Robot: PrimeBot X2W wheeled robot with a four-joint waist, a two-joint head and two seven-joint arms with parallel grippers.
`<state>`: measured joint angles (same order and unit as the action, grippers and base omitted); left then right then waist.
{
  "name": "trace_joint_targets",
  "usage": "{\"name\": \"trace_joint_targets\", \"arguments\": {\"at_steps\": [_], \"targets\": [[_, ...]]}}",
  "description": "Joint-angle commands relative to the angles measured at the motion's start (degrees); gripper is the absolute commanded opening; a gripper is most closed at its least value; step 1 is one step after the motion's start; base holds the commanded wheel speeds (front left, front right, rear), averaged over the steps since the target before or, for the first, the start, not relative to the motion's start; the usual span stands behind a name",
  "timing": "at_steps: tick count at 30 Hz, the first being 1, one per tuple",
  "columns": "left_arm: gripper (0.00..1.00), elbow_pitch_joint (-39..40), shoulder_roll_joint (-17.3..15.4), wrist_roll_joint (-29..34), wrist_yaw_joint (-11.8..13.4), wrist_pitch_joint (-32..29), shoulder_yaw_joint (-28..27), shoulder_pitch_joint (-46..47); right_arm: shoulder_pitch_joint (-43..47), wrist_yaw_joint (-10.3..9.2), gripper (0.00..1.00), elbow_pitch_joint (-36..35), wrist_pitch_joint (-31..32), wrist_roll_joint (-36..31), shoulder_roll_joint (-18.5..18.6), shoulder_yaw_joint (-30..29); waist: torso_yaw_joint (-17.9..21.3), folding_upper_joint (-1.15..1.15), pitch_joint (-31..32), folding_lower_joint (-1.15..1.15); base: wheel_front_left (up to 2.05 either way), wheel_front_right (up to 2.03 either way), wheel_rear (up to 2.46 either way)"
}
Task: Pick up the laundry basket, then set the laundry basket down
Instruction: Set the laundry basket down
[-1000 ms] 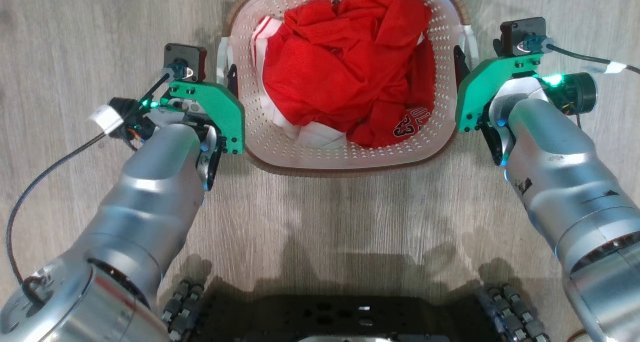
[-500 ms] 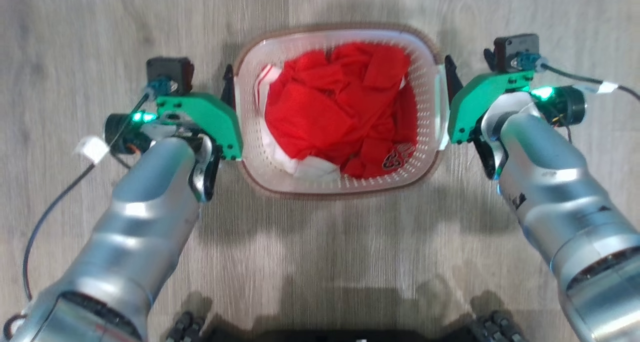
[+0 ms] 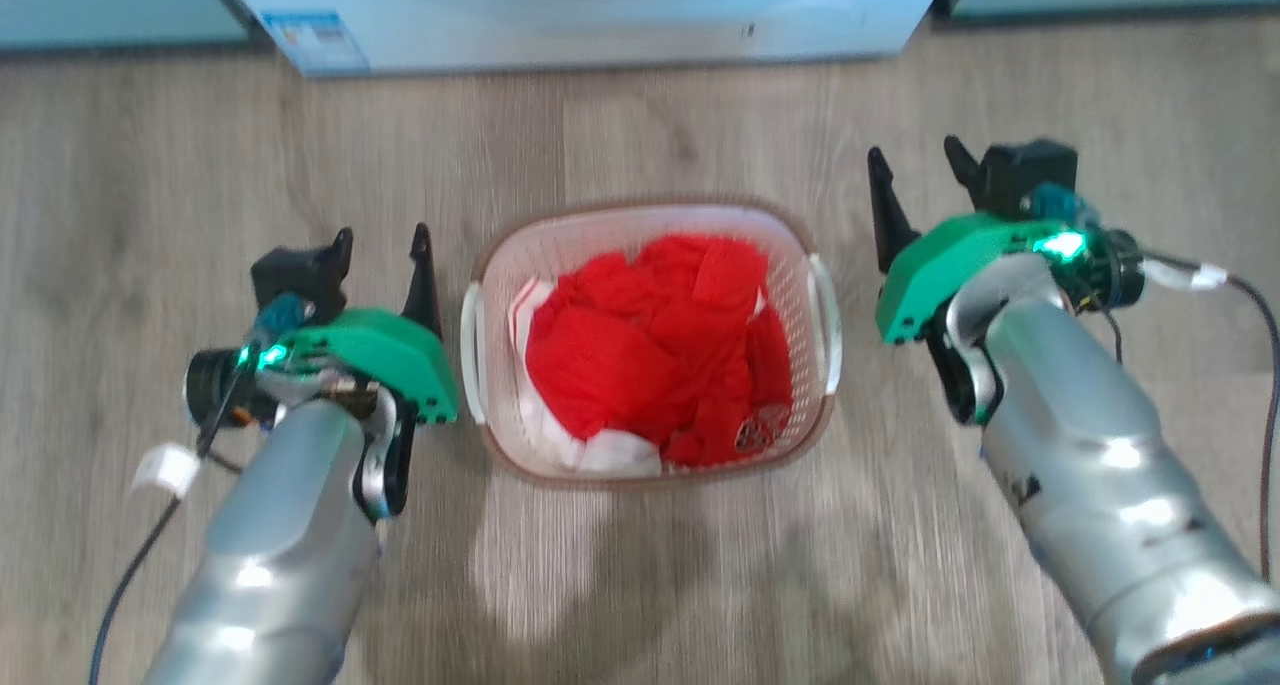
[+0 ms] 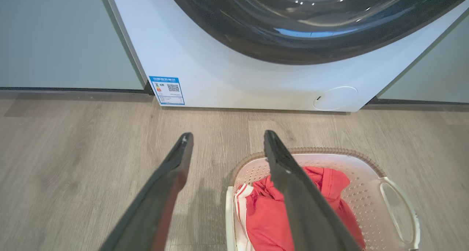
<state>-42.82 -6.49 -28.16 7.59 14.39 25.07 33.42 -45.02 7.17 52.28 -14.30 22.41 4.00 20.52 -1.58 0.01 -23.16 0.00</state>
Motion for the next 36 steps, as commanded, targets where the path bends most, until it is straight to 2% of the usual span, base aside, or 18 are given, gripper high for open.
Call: {"name": "trace_joint_targets", "arguments": {"at_steps": [1, 7, 8, 16, 27, 36], "targets": [[1.0, 2.48, -1.46, 1.13, 0.13, 0.61, -2.66, -0.52, 1.47, 0.32, 1.0, -2.64, -0.69, -0.96, -1.12, 0.23, 0.64, -0.01, 3.8, 0.0, 0.0, 0.0, 0.0], [1.0, 11.84, -0.88, 7.47, -0.32, 0.61, -8.56, -8.37, 8.94, 0.32, 1.0, -12.12, -0.69, -4.28, -1.12, -2.45, 1.05, -0.01, 9.37, 0.0, 0.0, 0.0, 0.0], [1.0, 15.32, -0.61, 9.21, -0.45, 0.61, -10.33, -11.06, 11.47, 0.32, 1.0, -14.56, -0.69, -5.11, -1.12, -3.22, 1.08, -0.01, 10.97, 0.0, 0.0, 0.0, 0.0], [1.0, 27.22, 1.04, 13.93, -0.78, 0.61, -15.96, -21.54, 20.42, 0.32, 1.0, -23.39, -0.7, -6.88, -1.12, -5.48, 1.32, -0.01, 15.72, 0.0, 0.0, 0.0, 0.0], [1.0, 33.73, 2.24, 16.88, -1.26, 0.61, -18.79, -33.16, 32.47, 0.32, 1.0, -35.19, -0.7, -8.84, -1.13, -8.32, 1.94, -0.01, 21.57, 0.0, 0.0, 0.0, 0.0], [1.0, 37.01, 2.76, 18.01, -1.06, 0.61, -19.85, -38.05, 39.34, 0.32, 1.0, -40.38, -0.7, -9.72, -1.13, -10.66, 2.24, -0.01, 23.73, 0.0, 0.0, 0.0, 0.0]]}}
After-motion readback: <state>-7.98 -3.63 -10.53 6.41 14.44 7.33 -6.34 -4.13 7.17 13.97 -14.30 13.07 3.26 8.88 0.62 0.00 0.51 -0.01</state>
